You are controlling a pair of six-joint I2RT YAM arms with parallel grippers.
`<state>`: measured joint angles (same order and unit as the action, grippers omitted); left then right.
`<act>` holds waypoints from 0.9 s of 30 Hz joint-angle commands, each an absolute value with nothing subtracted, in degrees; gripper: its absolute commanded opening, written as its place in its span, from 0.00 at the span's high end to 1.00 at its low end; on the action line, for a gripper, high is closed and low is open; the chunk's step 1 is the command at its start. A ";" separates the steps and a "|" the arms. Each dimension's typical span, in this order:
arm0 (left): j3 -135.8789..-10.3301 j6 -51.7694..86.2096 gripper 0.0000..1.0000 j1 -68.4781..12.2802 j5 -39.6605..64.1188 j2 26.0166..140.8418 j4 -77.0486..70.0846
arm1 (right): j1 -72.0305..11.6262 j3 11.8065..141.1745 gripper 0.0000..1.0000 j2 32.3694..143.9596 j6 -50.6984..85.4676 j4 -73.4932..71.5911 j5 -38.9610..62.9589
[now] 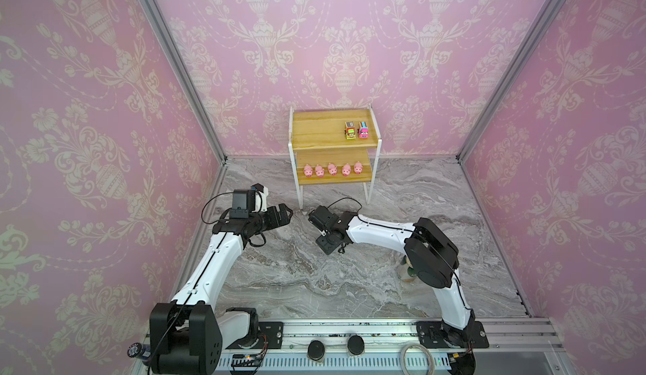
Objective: Organize plastic toys on shelves
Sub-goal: Turn over the plastic toy at the center of the table.
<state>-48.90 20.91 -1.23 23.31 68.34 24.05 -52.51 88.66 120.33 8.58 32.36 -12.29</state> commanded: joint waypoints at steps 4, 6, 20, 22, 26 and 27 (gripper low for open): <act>-48.43 20.45 0.02 -1.15 24.52 67.18 24.27 | -51.61 86.94 0.45 120.99 12.88 28.30 -9.09; -48.51 20.57 0.02 -1.14 24.75 67.20 24.08 | -51.52 86.08 0.50 120.91 13.72 27.05 -8.64; -48.34 20.91 0.02 -1.14 25.61 66.15 23.65 | -45.73 73.89 0.65 112.66 26.87 15.70 1.18; -48.25 21.01 0.02 -1.14 25.77 65.96 23.53 | -43.47 68.41 0.64 110.57 32.18 9.43 4.73; -48.25 21.25 0.02 -1.14 26.18 65.65 23.29 | -39.25 55.48 0.64 107.38 44.57 -6.61 10.09; -48.17 21.31 0.02 -1.14 26.23 65.57 23.29 | -38.44 53.01 0.64 107.00 46.90 -9.95 10.79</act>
<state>-48.90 20.93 -1.23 24.99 66.72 23.62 -40.42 59.68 106.69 35.94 -0.51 7.16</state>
